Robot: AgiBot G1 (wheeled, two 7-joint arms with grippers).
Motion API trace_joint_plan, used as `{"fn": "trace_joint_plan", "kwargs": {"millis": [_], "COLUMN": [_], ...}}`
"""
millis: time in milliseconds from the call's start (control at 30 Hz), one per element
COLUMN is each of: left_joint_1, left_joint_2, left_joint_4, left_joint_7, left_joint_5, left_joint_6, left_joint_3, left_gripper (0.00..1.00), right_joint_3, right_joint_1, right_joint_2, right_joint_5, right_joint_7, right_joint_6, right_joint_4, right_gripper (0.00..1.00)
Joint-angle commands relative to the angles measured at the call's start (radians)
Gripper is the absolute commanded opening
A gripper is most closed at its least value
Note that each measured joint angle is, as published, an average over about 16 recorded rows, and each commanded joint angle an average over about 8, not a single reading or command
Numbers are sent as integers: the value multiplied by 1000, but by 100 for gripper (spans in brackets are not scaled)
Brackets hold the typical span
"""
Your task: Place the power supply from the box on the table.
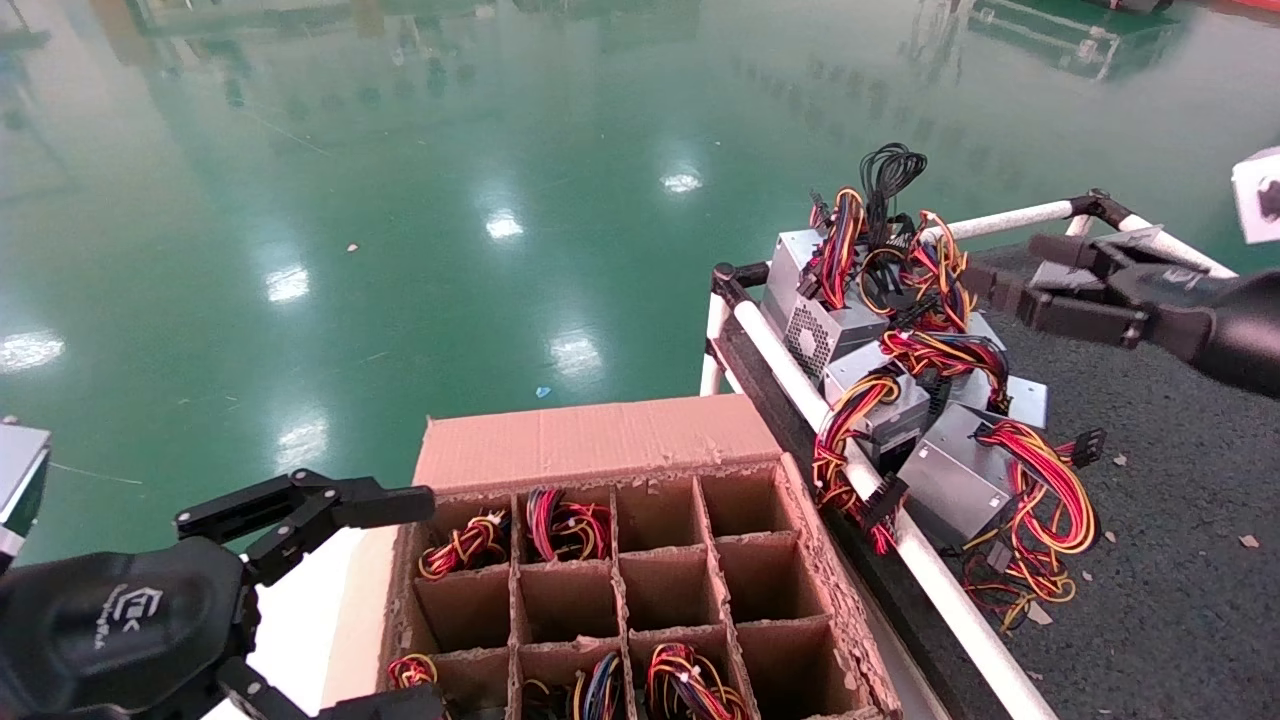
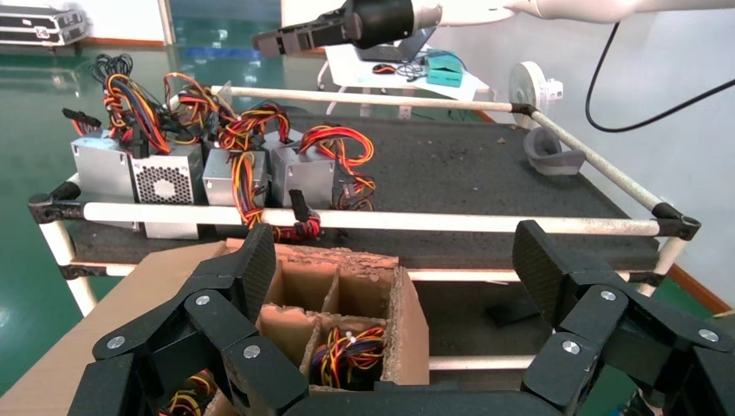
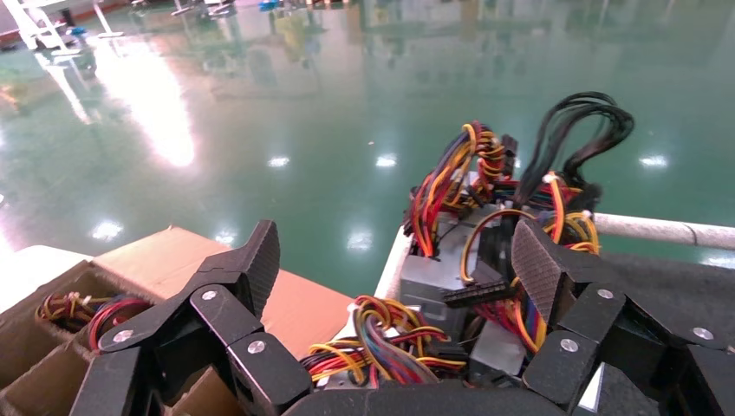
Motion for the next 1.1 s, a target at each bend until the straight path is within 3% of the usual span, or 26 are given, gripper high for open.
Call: {"fn": "trace_joint_plan", "kwargs": {"millis": [33,1100], "left_joint_1": [0,0], "left_joint_2": [0,0], "left_joint_4": [0,0], "left_joint_7": [0,0], "left_joint_5": [0,0], "left_joint_6": [0,0], "left_joint_3": [0,0], "left_gripper": [100,100], "right_joint_3": [1,12], "right_joint_1": [-23,-414], "right_joint_2": [5,98], "right_joint_5": [17,297], "right_joint_7": [8,145], "right_joint_6": [-3,-62], "right_joint_4": [40,713], "right_gripper": [100,100]}}
